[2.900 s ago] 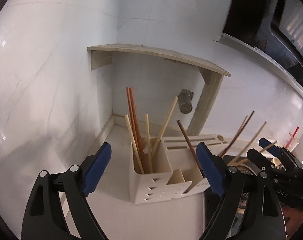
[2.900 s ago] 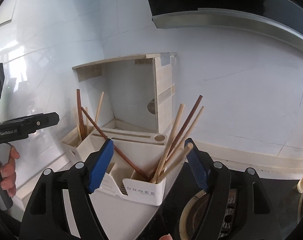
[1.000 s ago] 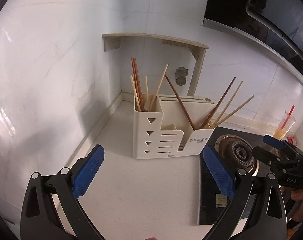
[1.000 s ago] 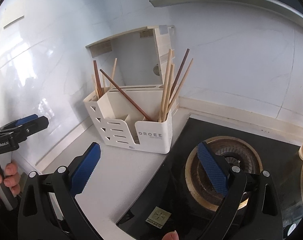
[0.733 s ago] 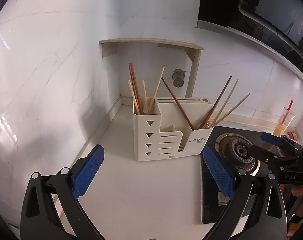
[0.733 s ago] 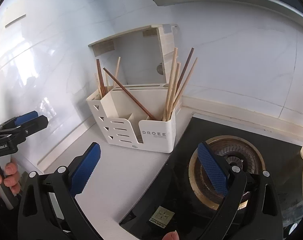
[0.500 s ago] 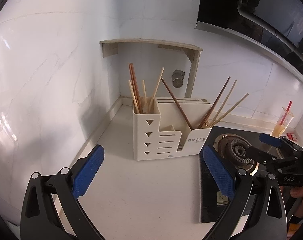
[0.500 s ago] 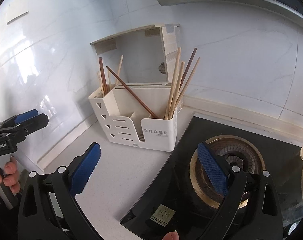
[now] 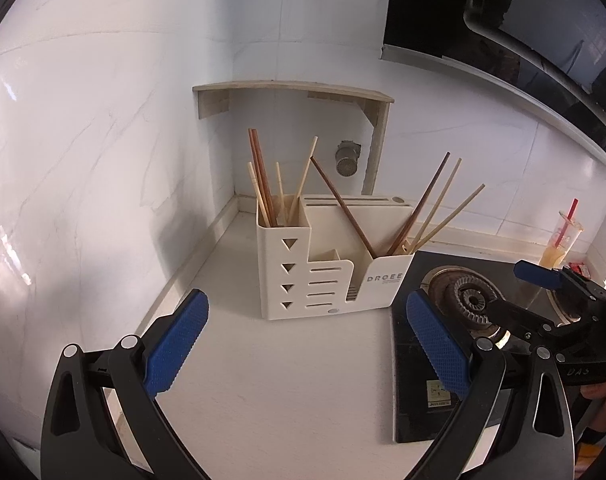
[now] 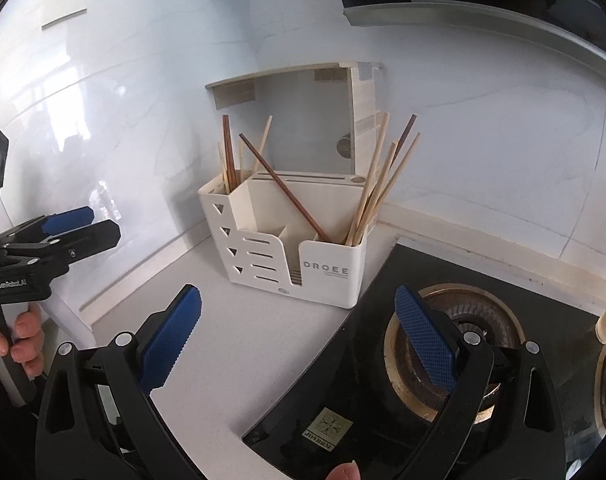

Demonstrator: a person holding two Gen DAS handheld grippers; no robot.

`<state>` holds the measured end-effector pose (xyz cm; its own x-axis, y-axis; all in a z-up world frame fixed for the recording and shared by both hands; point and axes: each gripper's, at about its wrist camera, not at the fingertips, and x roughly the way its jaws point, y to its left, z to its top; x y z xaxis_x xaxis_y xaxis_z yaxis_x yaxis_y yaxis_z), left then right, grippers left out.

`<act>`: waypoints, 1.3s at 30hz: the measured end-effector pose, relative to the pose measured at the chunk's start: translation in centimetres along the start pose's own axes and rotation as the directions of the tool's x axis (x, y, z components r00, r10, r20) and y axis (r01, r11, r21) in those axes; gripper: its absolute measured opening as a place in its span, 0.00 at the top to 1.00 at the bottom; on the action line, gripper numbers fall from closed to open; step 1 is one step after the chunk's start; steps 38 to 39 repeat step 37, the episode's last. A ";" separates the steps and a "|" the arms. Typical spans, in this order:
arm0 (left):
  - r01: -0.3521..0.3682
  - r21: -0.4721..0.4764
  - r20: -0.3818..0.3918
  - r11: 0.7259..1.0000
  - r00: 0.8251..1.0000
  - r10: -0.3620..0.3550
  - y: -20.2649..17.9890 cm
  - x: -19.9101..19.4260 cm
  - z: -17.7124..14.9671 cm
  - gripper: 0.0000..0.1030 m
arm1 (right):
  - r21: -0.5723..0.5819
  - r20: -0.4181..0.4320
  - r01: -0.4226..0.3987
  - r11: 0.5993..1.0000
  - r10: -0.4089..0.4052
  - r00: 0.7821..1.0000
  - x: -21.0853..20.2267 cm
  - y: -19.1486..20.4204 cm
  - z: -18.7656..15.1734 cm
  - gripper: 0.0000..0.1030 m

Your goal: Organize utensils

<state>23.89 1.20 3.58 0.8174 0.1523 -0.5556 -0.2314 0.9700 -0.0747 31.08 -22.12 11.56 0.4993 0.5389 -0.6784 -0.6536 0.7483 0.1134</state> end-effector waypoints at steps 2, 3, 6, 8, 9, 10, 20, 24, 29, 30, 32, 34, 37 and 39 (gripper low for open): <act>0.000 0.001 0.002 1.000 1.000 0.000 -0.2 -0.1 -0.1 0.05 | 0.007 0.000 -0.001 1.000 0.001 1.000 -0.1 -0.1 0.0 0.05; 0.000 0.002 0.003 1.000 1.000 0.000 -0.2 -0.1 -0.1 0.05 | 0.007 0.000 -0.001 1.000 0.001 1.000 -0.1 0.0 -0.1 0.05; -0.002 0.005 0.004 1.000 1.000 0.002 -0.4 -0.2 -0.1 0.05 | 0.006 -0.003 0.001 1.000 -0.001 1.000 -0.2 -0.1 -0.3 0.05; 0.000 0.004 0.003 1.000 1.000 0.000 -0.4 -0.2 -0.1 0.05 | 0.004 -0.002 0.003 1.000 -0.003 1.000 -0.3 -0.1 -0.3 0.05; 0.000 0.002 0.002 1.000 1.000 0.000 -0.5 -0.2 -0.2 0.05 | 0.005 -0.001 0.004 1.000 -0.004 1.000 -0.4 -0.1 -0.3 0.05; 0.001 0.001 0.001 1.000 1.000 -0.001 -0.5 -0.2 -0.2 0.05 | 0.006 -0.001 0.005 1.000 -0.005 1.000 -0.4 -0.2 -0.2 0.05; 0.004 0.001 0.009 1.000 1.000 -0.004 -0.9 -0.4 -0.2 0.05 | 0.004 0.005 0.011 1.000 -0.011 1.000 -0.7 -0.5 -0.3 0.05; 0.008 0.004 0.025 1.000 1.000 -0.008 -1.0 -0.5 0.0 0.05 | 0.004 -0.001 0.012 1.000 -0.012 1.000 -0.7 -0.5 -0.6 0.05; 0.014 0.008 0.030 1.000 0.999 -0.015 -1.2 -0.5 0.3 0.05 | 0.005 -0.004 0.011 1.000 -0.011 1.000 -0.7 -0.7 -0.6 0.05; 0.013 0.009 0.031 1.000 0.999 -0.013 -1.2 -0.5 0.3 0.05 | 0.005 -0.005 0.009 1.000 -0.009 1.000 -0.7 -0.7 -0.6 0.05; 0.017 0.013 0.032 1.000 0.999 -0.017 -1.3 -0.5 0.4 0.05 | 0.003 -0.006 0.006 1.000 -0.006 1.000 -0.6 -0.7 -0.6 0.05; 0.016 0.010 0.030 1.000 0.999 -0.017 -1.3 -0.4 0.4 0.05 | 0.001 -0.002 0.004 1.000 -0.004 1.000 -0.5 -0.7 -0.5 0.05; 0.014 0.003 0.024 1.000 1.000 -0.014 -1.3 -0.3 0.5 0.05 | 0.001 0.004 0.002 1.000 -0.002 1.000 -0.4 -0.8 -0.3 0.05; 0.014 0.003 0.024 1.000 1.000 -0.014 -1.3 -0.3 0.5 0.05 | 0.001 0.004 0.002 1.000 -0.002 1.000 -0.4 -0.8 -0.3 0.05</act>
